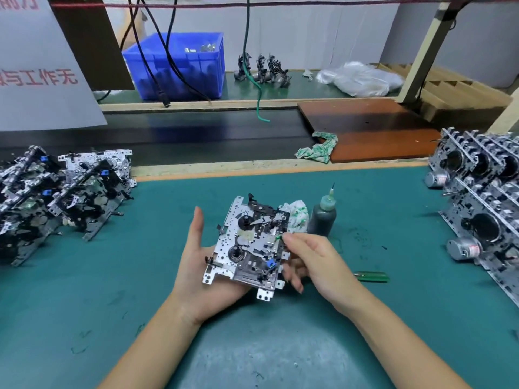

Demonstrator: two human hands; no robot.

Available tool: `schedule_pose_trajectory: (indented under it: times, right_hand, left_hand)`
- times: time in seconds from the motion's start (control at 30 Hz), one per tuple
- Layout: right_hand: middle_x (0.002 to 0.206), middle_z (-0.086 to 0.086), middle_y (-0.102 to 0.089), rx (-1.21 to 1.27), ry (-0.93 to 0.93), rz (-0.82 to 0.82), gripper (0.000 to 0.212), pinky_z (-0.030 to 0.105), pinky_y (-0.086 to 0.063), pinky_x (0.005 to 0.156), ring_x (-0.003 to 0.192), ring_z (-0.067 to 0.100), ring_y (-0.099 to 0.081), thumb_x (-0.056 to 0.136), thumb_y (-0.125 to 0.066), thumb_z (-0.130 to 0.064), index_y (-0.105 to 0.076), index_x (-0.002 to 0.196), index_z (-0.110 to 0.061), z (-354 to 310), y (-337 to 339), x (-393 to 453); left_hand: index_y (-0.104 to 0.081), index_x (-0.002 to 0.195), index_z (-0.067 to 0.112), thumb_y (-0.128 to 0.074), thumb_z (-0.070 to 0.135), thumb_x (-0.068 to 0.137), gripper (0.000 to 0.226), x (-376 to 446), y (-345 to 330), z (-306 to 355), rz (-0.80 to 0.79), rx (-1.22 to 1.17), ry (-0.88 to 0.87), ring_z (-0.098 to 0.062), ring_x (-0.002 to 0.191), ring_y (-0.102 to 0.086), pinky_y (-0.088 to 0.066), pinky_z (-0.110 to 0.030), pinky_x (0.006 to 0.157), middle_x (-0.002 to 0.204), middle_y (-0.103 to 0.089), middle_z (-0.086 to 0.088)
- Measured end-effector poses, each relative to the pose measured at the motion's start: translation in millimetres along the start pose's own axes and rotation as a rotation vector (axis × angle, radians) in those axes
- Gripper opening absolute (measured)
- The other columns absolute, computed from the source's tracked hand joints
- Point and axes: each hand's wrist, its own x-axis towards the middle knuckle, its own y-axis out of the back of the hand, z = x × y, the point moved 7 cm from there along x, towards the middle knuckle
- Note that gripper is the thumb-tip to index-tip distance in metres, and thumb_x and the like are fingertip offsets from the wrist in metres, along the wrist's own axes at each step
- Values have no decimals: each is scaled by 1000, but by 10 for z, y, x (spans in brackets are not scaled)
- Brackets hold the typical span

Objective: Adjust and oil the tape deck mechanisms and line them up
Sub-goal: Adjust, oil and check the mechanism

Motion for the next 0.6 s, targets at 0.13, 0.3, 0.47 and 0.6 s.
schedule_pose_trajectory:
  times: [0.13, 0.3, 0.47, 0.6]
  right_hand:
    - [43, -3, -53, -30, -9, -48, 30, 18, -38, 37, 35, 7, -46, 99, -40, -22, -39, 70, -11, 51, -57, 15]
    - [48, -1, -57, -368, 130, 107, 44, 22, -42, 45, 41, 10, -50, 91, -44, -50, -53, 64, -16, -72, 86, 2]
    - [53, 1, -55, -843, 306, 454, 43, 36, -42, 55, 49, 15, -46, 92, -45, -52, -58, 68, -19, -378, 534, -191]
    - [72, -17, -53, -1254, 94, 300, 21, 21, -34, 57, 77, 2, -46, 80, -49, -59, -50, 82, -38, -282, 513, -244]
  left_hand:
    - [-43, 136, -7, -50, 74, 78, 100, 28, 60, -57, -15, -27, -2, -39, 130, -44, -30, -50, 111, 141, -42, -29]
    - [-42, 138, -4, -53, 73, 77, 99, 37, 120, 2, 33, 16, -64, -37, 133, -40, -29, -50, 112, 144, -40, -26]
    - [-41, 138, -5, -56, 73, 74, 102, 26, 210, 120, 105, -16, -153, -44, 135, -35, -27, -54, 112, 145, -34, -32]
    - [-43, 134, -9, -56, 71, 76, 100, 38, 262, 113, 152, -71, -132, -47, 132, -37, -28, -54, 112, 143, -35, -35]
